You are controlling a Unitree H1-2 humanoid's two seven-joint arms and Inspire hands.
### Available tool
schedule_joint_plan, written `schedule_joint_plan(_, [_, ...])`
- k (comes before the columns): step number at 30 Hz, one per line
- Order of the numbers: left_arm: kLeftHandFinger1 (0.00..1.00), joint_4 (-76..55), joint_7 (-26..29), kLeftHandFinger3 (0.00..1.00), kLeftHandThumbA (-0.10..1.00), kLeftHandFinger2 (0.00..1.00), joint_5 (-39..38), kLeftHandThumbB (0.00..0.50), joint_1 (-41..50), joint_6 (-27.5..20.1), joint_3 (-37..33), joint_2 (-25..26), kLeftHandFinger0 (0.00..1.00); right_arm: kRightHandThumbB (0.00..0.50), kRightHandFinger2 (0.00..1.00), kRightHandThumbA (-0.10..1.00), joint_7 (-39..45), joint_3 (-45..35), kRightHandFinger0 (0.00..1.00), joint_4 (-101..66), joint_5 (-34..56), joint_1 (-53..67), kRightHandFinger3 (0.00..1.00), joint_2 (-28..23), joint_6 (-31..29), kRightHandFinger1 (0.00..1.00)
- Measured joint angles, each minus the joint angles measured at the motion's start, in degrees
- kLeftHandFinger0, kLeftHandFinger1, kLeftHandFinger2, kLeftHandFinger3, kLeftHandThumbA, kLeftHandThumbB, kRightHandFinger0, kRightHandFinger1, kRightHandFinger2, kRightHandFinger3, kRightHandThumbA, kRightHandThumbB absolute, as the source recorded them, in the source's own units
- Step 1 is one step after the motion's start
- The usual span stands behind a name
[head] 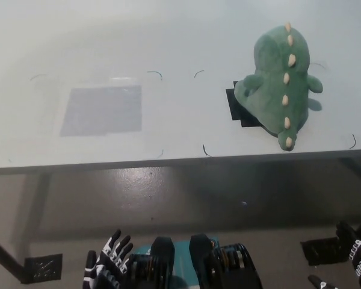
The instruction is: Use both hands to pick up a dinasour on the right side and move it to the left side
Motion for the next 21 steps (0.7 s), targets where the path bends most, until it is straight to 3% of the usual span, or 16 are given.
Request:
schedule_joint_plan(4, [1.0,-0.2,-0.43,1.0,1.0,1.0,0.17,0.331,-0.19,0.04,-0.68,1.01,1.0,0.085,1.0,0.98,0.06,-0.01,1.0,-0.08,0.0,-0.02,1.0,0.0,-0.05,1.0])
schedule_joint_plan(10, [1.0,-1.44,-0.62,1.0,1.0,1.0,0.28,0.315,-0.58,0.04,-0.92,1.18,1.0,0.084,1.0,1.0,0.11,-0.13,1.0,-1.28,0.0,-0.28,1.0,-0.02,-0.12,1.0])
schedule_joint_plan(14, [1.0,-4.71,-0.59,1.0,1.0,1.0,1.19,0.329,-1.42,0.03,-1.14,0.89,1.0,0.103,1.0,1.0,0.12,-0.59,1.0,-3.14,0.13,-0.95,1.0,-0.06,-0.19,1.0])
schedule_joint_plan(15, [1.0,-5.24,-0.54,1.0,1.0,1.0,1.54,0.369,-1.72,0.08,-1.22,0.77,1.0,0.088,1.0,1.0,0.11,-0.73,1.0,-3.74,0.23,-1.2,1.0,-0.05,-0.18,1.0])
schedule_joint_plan(16, [1.0,-6.27,-0.4,1.0,1.0,1.0,2.17,0.369,-2.12,0.16,-1.36,0.54,1.0,0.082,1.0,1.0,0.1,-0.87,1.0,-4.44,0.44,-1.5,1.0,-0.04,-0.18,1.0])
schedule_joint_plan(21, [1.0,-9.29,0.22,1.0,1.0,1.0,4.97,0.384,-5.25,0.41,-2.34,-0.42,1.0,0.127,1.0,1.0,-0.08,-1.42,1.0,-7.85,1.3,-3.8,1.0,0.02,0.27,1.0])
